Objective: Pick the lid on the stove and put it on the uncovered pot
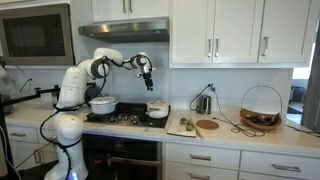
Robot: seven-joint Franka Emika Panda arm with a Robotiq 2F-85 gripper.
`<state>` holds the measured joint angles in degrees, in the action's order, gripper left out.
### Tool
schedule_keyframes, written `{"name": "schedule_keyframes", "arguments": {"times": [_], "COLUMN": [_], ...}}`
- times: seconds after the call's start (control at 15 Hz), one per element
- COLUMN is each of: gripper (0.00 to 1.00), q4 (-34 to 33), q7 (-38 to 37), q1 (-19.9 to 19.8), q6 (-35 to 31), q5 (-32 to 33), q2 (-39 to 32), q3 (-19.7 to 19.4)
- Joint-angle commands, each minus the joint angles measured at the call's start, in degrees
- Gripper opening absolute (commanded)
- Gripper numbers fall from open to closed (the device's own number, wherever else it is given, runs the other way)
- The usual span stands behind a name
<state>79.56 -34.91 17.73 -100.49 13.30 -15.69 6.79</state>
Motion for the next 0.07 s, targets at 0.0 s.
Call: {"name": "schedule_keyframes", "arguments": {"times": [0.0], "gripper": [1.00], "q4": [-0.3], "q7": [0.0], "q1": [-0.1], "q6": [0.3], "q5": [0.0], "q2": [-0.1], "q3": [0.1]}}
